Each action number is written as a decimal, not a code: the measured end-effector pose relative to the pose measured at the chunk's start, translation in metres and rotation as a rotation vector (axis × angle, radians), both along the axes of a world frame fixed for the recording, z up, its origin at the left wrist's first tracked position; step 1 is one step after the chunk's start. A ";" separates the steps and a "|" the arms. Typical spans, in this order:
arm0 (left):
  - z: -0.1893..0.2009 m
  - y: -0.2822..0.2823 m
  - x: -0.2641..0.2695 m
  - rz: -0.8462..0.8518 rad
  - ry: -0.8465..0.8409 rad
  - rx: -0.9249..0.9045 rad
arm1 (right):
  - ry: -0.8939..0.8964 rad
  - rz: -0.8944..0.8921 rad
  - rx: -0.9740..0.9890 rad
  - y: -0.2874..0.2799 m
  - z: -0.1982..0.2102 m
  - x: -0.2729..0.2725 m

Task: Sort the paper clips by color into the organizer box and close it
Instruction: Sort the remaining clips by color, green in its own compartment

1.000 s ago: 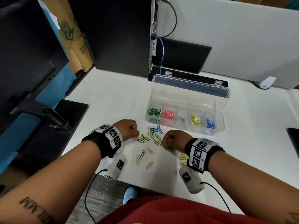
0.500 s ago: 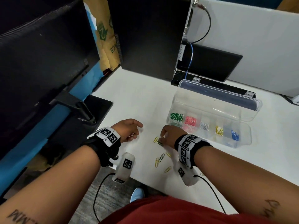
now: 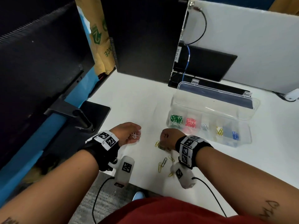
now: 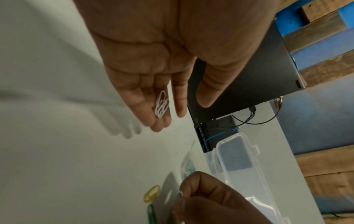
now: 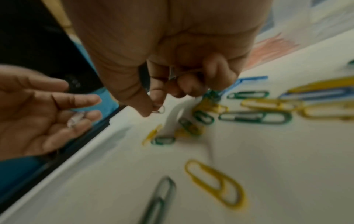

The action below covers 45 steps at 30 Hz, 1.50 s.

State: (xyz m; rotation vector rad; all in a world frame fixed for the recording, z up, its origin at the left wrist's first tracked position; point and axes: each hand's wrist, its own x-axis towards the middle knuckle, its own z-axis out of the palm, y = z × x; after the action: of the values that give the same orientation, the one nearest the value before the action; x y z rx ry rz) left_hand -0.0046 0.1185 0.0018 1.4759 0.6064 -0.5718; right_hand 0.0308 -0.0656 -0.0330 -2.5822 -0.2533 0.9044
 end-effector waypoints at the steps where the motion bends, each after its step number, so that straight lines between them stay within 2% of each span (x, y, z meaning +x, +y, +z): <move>1: 0.002 -0.003 0.003 -0.002 -0.005 -0.030 | 0.000 -0.052 0.065 -0.004 0.005 -0.001; 5: 0.010 -0.023 0.020 -0.044 -0.028 -0.087 | 0.006 -0.231 0.268 -0.025 0.028 -0.002; 12: 0.020 -0.078 0.047 -0.116 -0.028 -0.222 | 0.051 -0.733 0.717 -0.078 0.060 -0.004; 16: 0.018 -0.108 0.054 -0.182 -0.034 -0.314 | 0.064 -0.934 0.851 -0.109 0.065 -0.003; 23: 0.015 -0.148 0.068 -0.205 -0.002 -0.375 | 0.265 -1.197 1.126 -0.134 0.062 0.003; 29: 0.014 -0.167 0.079 -0.173 0.010 -0.419 | 0.347 -1.252 1.134 -0.137 0.057 0.016; 34: 0.016 -0.175 0.088 -0.256 0.013 -0.375 | 0.322 -1.261 0.986 -0.143 0.053 0.026; 38: 0.020 -0.186 0.088 -0.321 0.017 -0.349 | 0.333 -1.221 0.951 -0.143 0.053 0.029; 42: 0.018 -0.193 0.084 -0.373 -0.013 -0.309 | 0.288 -1.068 0.910 -0.146 0.059 0.024; 45: 0.020 -0.187 0.082 -0.429 -0.050 -0.243 | 0.126 -0.793 0.752 -0.153 0.065 0.014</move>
State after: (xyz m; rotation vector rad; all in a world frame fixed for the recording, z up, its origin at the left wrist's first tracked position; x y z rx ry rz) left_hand 0.0771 -0.0683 0.0221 1.3877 0.1677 -0.9042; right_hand 0.0453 -0.2190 0.0324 -1.6778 0.3822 0.5149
